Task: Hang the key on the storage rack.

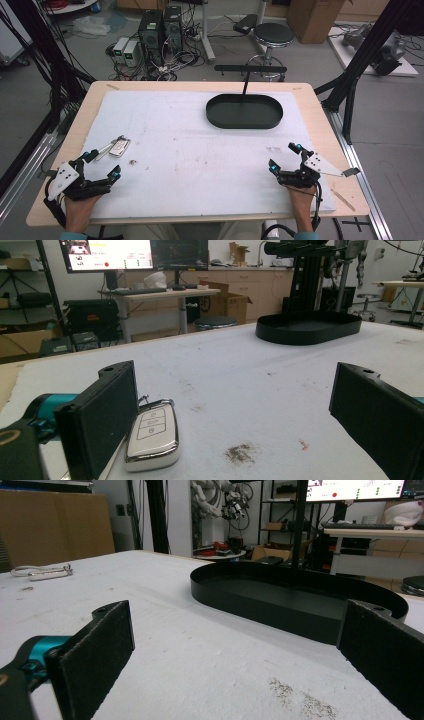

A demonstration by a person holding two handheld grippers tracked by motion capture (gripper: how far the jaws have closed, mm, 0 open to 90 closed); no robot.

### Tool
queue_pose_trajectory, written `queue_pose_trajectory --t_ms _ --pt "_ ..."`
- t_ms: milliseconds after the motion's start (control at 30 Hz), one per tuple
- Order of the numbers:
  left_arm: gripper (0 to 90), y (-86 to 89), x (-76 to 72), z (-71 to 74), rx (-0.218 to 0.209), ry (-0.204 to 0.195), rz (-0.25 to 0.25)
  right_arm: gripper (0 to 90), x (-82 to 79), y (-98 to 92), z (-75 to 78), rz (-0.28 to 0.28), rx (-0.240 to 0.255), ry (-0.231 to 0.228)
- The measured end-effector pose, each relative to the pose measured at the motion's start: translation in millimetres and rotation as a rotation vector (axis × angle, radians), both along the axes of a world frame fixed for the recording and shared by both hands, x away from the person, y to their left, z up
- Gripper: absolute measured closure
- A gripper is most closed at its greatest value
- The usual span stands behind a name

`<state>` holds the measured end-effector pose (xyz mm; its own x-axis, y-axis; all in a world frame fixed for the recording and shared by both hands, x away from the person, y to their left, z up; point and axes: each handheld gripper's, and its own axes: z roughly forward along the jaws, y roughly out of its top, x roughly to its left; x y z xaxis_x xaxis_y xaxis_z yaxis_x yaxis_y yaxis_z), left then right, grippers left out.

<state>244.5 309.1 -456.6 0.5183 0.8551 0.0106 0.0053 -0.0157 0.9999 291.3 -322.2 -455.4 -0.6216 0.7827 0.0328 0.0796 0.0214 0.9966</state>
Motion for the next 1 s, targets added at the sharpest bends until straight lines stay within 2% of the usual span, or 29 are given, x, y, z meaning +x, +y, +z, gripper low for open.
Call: queue_pose_trajectory --t_ms 133,300,467,700,800,833,867,967,1000 --pt "6.0 0.7 0.6 -0.1 -0.019 0.003 0.003 1.1 0.8 -1.3 -0.1 -0.004 0.011 0.002" --pt "6.0 0.7 0.1 0.0 -0.01 0.001 0.007 1.1 0.8 -0.9 0.0 -0.006 0.006 -0.002" --pt "6.0 1.4 0.9 0.0 -0.029 0.008 0.016 1.1 -0.2 0.3 0.0 -0.007 -0.003 -0.003" --pt "6.0 5.0 2.4 1.9 -0.039 0.032 -0.026 1.1 0.3 0.4 0.0 -0.011 -0.012 -0.013" --pt "6.0 8.6 2.2 11.5 -0.019 0.046 -0.03 1.1 -0.2 0.4 0.1 -0.011 -0.008 -0.003" --pt "6.0 11.0 2.9 19.4 -0.015 0.053 -0.023 1.1 0.3 0.4 0.1 -0.008 -0.012 -0.011" --pt "6.0 11.0 2.9 19.4 -0.015 0.053 -0.023 1.1 0.3 0.5 0.0 -0.008 -0.011 -0.012" --pt "6.0 16.2 6.2 33.4 0.019 0.07 -0.011 1.1 0.1 0.6 0.0 -0.008 -0.012 -0.012" --pt "6.0 19.5 10.1 41.4 0.039 0.099 -0.014 1.1 0.1 0.7 0.0 -0.008 -0.012 -0.012"
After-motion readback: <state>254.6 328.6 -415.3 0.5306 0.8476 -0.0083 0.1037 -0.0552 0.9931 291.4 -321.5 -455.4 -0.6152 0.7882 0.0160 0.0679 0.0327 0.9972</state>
